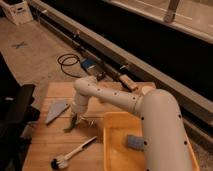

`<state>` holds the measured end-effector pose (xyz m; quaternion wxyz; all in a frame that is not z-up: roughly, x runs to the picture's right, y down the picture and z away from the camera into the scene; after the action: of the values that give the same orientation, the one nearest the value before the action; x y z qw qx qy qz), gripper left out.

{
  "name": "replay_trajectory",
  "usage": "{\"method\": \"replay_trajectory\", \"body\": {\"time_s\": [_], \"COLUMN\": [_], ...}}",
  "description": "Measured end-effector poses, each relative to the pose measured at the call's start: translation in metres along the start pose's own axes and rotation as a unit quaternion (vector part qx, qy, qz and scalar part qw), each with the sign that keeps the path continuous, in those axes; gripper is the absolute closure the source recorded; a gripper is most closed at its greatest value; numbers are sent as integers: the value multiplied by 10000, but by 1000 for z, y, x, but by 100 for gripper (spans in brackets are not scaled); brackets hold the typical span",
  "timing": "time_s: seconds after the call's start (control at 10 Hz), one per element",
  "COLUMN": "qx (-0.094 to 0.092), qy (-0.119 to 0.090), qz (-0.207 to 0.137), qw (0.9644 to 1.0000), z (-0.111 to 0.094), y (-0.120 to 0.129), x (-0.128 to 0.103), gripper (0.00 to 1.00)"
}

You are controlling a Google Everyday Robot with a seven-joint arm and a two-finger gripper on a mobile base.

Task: Place pepper in paper cup

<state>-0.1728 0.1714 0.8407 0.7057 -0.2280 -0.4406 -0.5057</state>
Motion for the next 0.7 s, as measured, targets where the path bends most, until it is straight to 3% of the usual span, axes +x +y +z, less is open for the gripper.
{"method": "replay_trajectory", "body": {"time_s": [0.3, 0.5, 0.7], "qx": [445, 657, 765], "qy": [461, 849, 1229], "qz": [220, 601, 1142], "qw": [9977, 9924, 9829], "z": [-57, -92, -123], "y": [-7, 8, 45], "x": [0, 5, 14], "gripper": [100, 100, 100]}}
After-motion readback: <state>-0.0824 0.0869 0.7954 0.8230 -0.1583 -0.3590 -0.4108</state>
